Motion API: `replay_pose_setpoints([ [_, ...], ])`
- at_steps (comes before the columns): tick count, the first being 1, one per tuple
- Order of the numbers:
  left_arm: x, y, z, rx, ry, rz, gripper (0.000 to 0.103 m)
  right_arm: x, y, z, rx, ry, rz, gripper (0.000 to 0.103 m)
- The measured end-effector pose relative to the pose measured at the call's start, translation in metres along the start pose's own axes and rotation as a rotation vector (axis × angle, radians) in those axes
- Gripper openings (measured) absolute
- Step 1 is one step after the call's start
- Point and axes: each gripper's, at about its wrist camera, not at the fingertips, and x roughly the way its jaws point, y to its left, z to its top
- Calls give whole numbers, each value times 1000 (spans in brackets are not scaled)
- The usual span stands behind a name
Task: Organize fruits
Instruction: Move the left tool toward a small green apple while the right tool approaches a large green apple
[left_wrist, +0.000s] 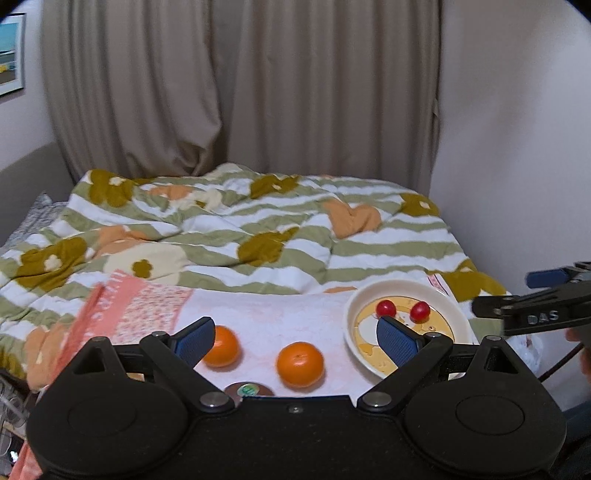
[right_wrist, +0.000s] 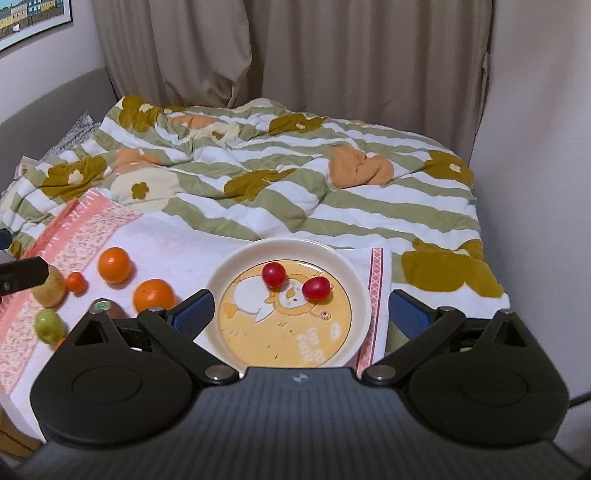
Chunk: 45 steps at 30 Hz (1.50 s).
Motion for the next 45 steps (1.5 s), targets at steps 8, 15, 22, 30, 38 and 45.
replay_pose_setpoints([
  [8,-47,40,-25,-43,-46,37,100,-48,30,-19,43,-26,-21,103],
  [15,-59,77,-51,-10,-45,28,101,-69,64,-38,125,-28,-66,103],
  [22,-52,114,-70,36,-1,-6,101,-72,102,-60,180,-15,-130,103],
  [30,-24,147,-96,130,45,-69,101,-53,149,-91,199,21,-204,103],
  [38,20,170,-114,198,106,-95,99,-24,176,-118,234,47,-219,103],
  [45,52,177,-122,196,170,-135,92,5,186,-133,191,89,-231,103],
])
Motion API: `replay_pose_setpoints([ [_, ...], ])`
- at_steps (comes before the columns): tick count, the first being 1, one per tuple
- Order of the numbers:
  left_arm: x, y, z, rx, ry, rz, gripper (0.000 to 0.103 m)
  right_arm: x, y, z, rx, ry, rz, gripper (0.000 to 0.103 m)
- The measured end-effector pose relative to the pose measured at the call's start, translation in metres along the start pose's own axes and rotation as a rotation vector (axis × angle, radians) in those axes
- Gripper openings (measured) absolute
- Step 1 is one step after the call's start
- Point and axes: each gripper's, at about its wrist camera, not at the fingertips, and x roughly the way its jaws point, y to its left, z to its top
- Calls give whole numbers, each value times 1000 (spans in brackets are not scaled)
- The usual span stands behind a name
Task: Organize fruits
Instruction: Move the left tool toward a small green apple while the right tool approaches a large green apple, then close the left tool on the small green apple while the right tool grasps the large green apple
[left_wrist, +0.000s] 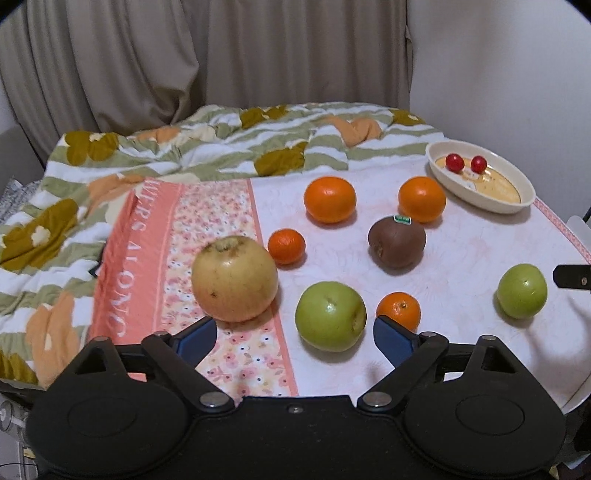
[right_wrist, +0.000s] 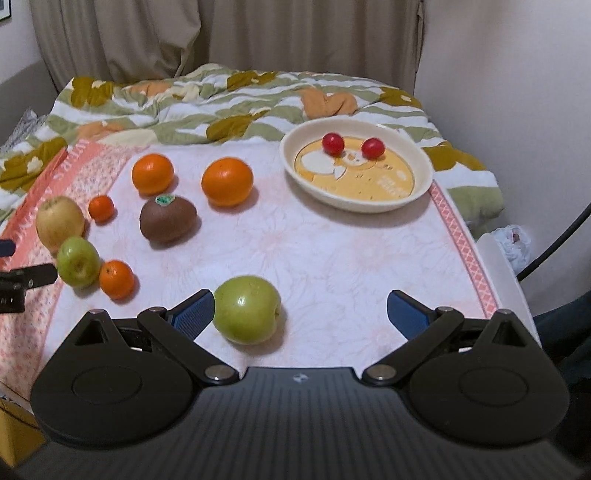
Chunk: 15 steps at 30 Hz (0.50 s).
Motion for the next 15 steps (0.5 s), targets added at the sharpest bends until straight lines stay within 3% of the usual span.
replay_pose_setpoints([
  [4,13,-1,2,9,17,-18,89,12,3,-5,-2,17,7,103],
  [9,29,-4,5,19,54,-40,74,23,6,-6,-10,31,24,103],
  [13,36,-8,6,24,67,-52,74,29,8,-6,-17,34,36,103],
  [15,39,-10,7,23,72,-62,66,32,9,-6,-18,39,44,103],
])
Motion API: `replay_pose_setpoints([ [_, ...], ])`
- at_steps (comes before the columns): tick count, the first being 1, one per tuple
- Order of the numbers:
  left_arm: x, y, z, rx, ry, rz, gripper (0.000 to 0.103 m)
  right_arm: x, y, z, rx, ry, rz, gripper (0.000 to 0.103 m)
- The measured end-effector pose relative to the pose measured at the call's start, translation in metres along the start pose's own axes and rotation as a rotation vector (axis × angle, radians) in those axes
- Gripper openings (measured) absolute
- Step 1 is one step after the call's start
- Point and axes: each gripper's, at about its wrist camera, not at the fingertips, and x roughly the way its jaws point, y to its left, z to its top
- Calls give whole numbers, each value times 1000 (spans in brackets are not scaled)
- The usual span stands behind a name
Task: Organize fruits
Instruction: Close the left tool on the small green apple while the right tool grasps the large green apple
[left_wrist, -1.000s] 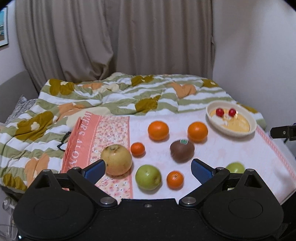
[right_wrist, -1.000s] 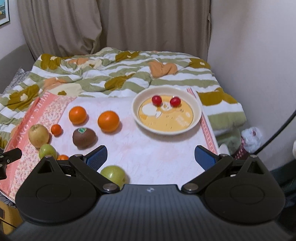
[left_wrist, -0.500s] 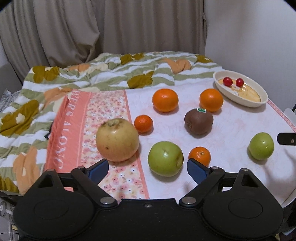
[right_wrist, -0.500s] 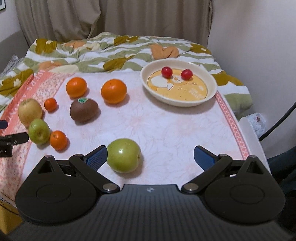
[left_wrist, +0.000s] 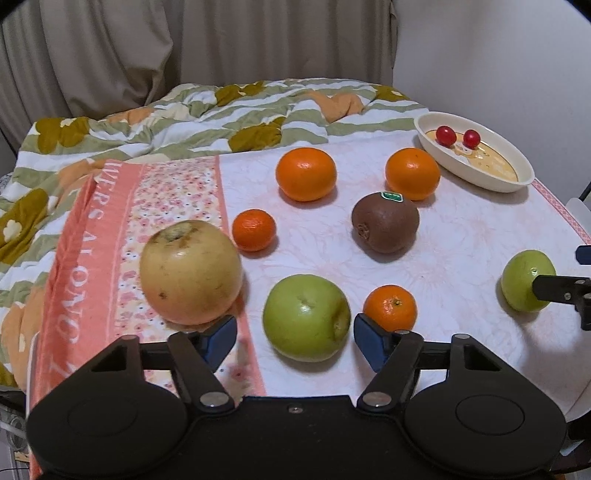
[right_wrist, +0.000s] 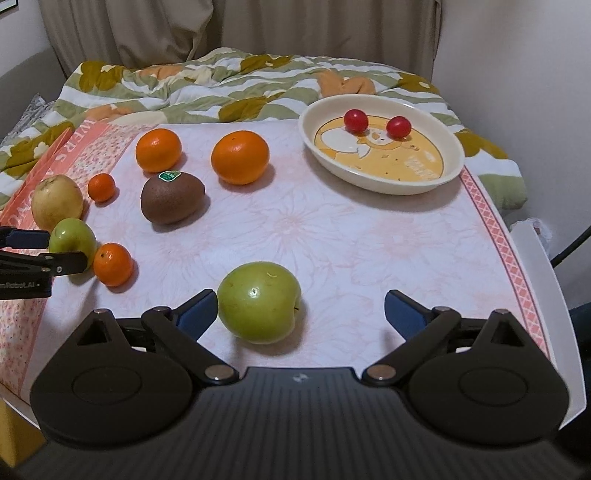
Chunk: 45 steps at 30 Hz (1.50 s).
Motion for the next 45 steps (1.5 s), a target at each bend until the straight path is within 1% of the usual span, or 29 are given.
replay_pose_setpoints([
  [2,3,0,0,-9,3,-12,64,2,0,0,-2,7,6,103],
  [4,4,0,1,-19,6,-33,57,3,-1,-1,3,5,19,103],
  [13,-1,-2,-4,-30,12,-13,57,8,2,2,-7,9,61,103],
  [20,-9,2,-13,-71,18,-1,57,13,5,2,-11,33,97,93],
  [24,-13,2,-18,-84,15,2,57,14,8,1,-11,43,117,92],
  [28,-20,-1,-21,-70,2,17,57,12,12,0,-24,41,119,89],
  [30,-24,-2,-23,-76,-6,15,56,13,13,0,-23,41,111,83],
  [31,-27,-2,-24,-81,-10,14,56,14,13,0,-22,49,116,74],
  [32,-29,-2,-25,-85,-14,14,56,14,13,0,-24,52,110,71],
  [37,-43,-4,-27,-104,-40,15,56,7,8,0,-5,45,125,70],
  [45,-78,-17,-21,-108,-90,23,56,-27,4,7,-5,-8,124,70],
])
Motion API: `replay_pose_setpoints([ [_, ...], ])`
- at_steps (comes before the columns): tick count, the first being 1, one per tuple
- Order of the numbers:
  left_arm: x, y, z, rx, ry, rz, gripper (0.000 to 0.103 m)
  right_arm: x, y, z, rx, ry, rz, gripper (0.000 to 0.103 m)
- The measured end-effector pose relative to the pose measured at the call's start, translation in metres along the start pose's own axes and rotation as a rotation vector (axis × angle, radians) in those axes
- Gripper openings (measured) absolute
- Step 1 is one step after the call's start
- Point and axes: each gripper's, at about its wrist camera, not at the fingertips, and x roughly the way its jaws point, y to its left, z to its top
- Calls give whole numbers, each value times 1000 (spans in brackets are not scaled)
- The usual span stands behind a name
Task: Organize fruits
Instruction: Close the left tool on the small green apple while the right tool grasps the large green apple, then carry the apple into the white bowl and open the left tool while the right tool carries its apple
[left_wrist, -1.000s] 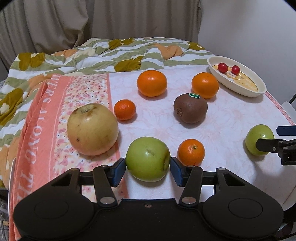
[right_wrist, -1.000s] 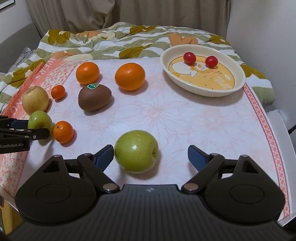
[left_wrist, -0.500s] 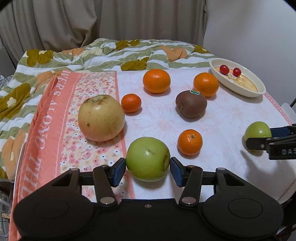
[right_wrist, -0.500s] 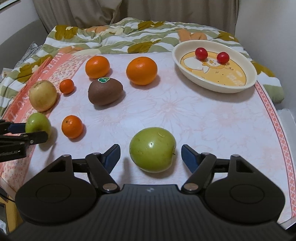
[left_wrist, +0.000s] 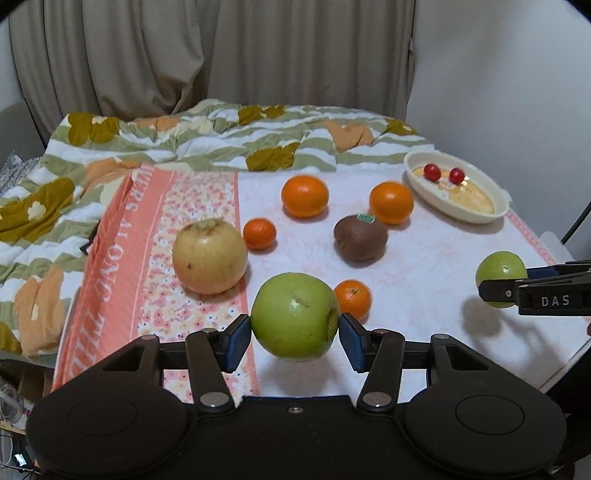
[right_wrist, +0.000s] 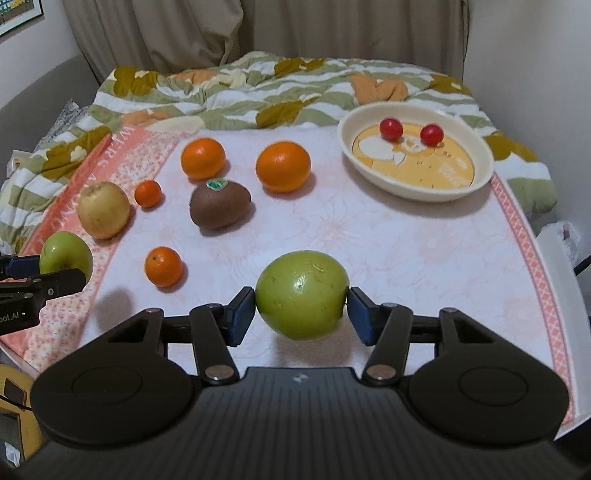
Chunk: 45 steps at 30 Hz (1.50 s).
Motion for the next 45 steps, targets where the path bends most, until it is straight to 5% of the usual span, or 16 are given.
replay_pose_setpoints([
  [8,-37,-21,19,32,-63,-7,56,-46,-5,15,21,-42,-26,70],
  [20,-54,-80,60,56,-158,14,56,-76,-62,52,19,-98,4,70],
  [33,-9,-160,122,-66,-190,72,56,-57,-153,117,-84,-135,71,70],
  [45,70,-195,166,-90,-106,54,56,5,-211,158,-60,-100,72,70],
])
